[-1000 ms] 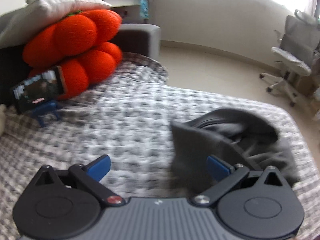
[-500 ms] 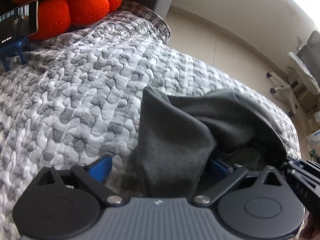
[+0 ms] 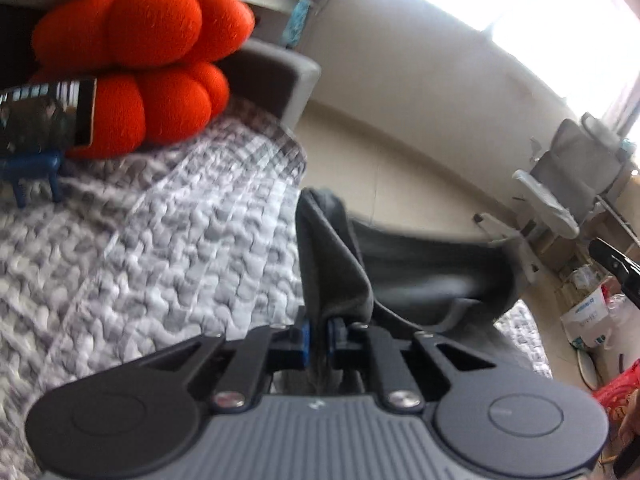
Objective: Fold clothes
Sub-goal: 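Close the left gripper on the shirt while the right gripper grasps it too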
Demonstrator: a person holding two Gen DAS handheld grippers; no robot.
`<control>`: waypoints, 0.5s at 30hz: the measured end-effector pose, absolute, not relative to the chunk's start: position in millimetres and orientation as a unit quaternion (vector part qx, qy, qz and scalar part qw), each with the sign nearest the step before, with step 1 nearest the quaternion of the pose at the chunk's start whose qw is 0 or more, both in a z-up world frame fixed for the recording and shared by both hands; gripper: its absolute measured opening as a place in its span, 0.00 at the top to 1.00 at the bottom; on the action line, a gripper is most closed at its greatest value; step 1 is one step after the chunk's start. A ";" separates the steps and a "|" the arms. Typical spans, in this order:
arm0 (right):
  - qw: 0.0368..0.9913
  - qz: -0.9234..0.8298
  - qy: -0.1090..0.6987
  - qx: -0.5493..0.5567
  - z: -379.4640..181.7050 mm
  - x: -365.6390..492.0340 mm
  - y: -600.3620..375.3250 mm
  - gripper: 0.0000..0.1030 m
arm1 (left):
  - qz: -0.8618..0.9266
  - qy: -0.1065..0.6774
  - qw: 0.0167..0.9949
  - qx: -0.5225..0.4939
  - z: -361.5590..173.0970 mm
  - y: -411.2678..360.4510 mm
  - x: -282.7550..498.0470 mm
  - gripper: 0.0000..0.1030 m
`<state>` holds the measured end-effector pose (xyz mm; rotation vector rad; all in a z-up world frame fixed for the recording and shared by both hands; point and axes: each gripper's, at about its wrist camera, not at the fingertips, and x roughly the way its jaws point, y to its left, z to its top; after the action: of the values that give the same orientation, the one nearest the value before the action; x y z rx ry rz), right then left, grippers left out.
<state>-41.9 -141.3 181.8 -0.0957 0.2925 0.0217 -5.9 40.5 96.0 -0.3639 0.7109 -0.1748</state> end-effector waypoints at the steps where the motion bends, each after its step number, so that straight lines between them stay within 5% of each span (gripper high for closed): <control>1: 0.986 0.017 0.159 -0.038 177.7 -38.3 -143.5 1.00 | -0.086 0.347 0.916 -0.180 96.0 43.6 -3.5 0.92; 7: 0.965 0.044 0.258 -0.021 136.4 -13.8 -158.7 0.80 | -0.062 0.385 0.898 -0.204 77.1 64.3 16.1 0.88; 8: 0.961 0.047 0.271 -0.022 130.8 -11.0 -161.0 0.59 | -0.063 0.388 0.895 -0.212 75.6 66.0 16.0 0.82; 9: 0.960 0.046 0.276 -0.029 127.6 -11.8 -161.9 0.38 | -0.064 0.389 0.893 -0.218 75.2 67.0 15.3 0.66; 11: 0.958 0.044 0.280 -0.047 123.1 -14.8 -162.9 0.33 | -0.063 0.387 0.893 -0.222 75.1 67.2 13.4 0.33; 12: 0.957 0.042 0.281 -0.049 123.0 -15.0 -164.4 0.33 | -0.064 0.384 0.894 -0.223 74.2 67.3 12.8 0.24; 15: 0.954 0.046 0.293 -0.038 117.8 -6.2 -164.3 0.33 | -0.081 0.394 0.882 -0.245 68.2 66.6 19.0 0.22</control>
<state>-6.2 -164.3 117.8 -0.0777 0.5961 0.0932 19.0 66.6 68.2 -0.5094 0.8208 -0.1697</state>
